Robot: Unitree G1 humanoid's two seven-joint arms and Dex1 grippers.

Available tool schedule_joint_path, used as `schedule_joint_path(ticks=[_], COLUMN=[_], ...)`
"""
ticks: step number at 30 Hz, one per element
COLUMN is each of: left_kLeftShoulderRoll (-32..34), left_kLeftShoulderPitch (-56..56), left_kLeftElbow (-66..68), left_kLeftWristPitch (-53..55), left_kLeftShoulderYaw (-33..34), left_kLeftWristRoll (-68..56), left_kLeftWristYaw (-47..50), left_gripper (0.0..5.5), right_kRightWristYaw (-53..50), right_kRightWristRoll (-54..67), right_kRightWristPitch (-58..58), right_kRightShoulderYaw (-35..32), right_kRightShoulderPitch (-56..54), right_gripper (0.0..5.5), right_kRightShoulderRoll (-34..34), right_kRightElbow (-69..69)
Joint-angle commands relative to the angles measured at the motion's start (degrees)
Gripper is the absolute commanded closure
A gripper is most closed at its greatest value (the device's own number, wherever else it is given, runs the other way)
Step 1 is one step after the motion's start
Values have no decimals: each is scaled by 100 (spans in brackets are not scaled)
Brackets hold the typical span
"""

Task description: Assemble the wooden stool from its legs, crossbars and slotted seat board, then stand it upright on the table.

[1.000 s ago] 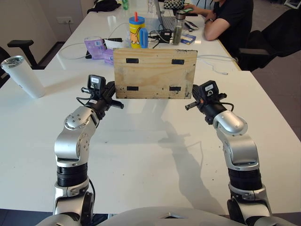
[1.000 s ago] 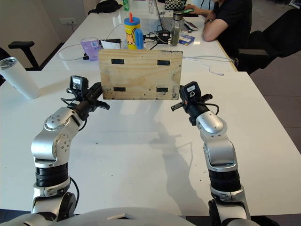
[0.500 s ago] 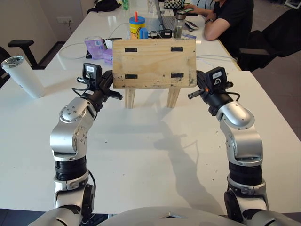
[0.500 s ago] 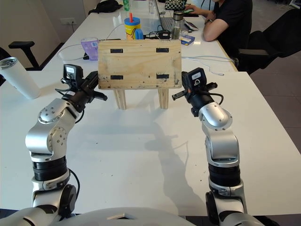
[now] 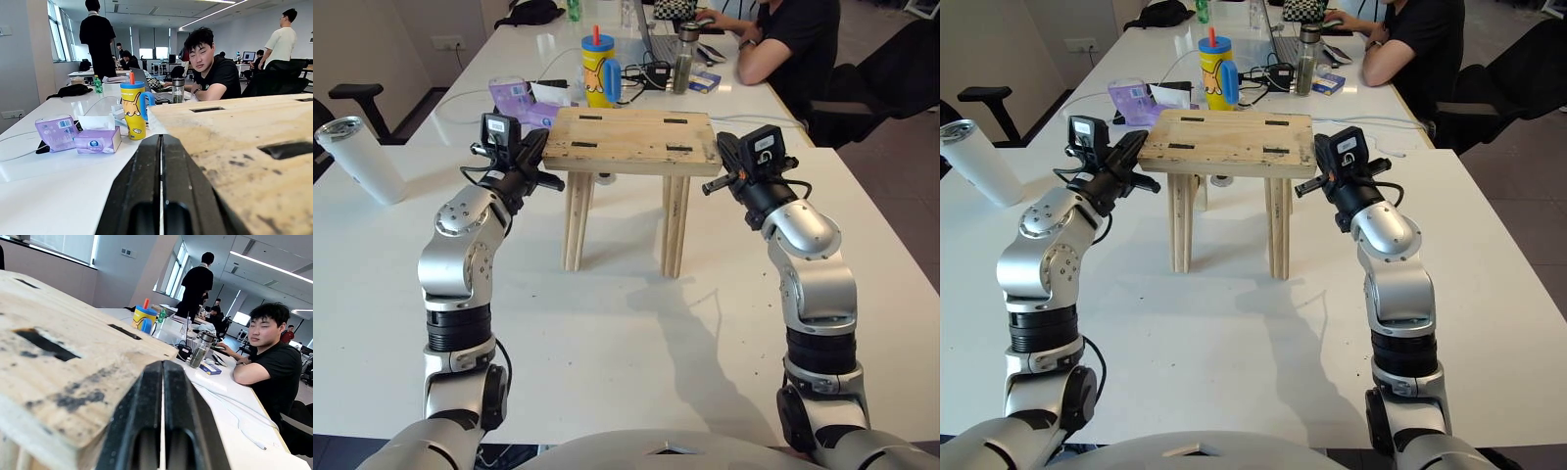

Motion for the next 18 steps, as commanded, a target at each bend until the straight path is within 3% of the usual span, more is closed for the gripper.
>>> schedule_joint_path(ticks=[1,10,18], left_kLeftShoulderRoll=[78,335,396], left_kLeftShoulderPitch=[334,584,1496], left_kLeftElbow=[250,424,663], left_kLeftWristPitch=[-131,-422,-812], left_kLeftShoulderYaw=[-198,52,109], left_kLeftWristRoll=[-78,50,222], left_kLeftWristYaw=[-272,-82,21], left_gripper=[548,548,548], right_kRightWristYaw=[45,-892,-1141], right_kRightWristRoll=[62,-42,-332], right_kRightWristPitch=[-135,-1558,-2076], right_kRightShoulderYaw=[356,-341,-292], right_kRightShoulderPitch=[196,-101,488], right_gripper=[550,550,550], right_kRightShoulderRoll=[163,387,314], right_kRightElbow=[335,252,1138])
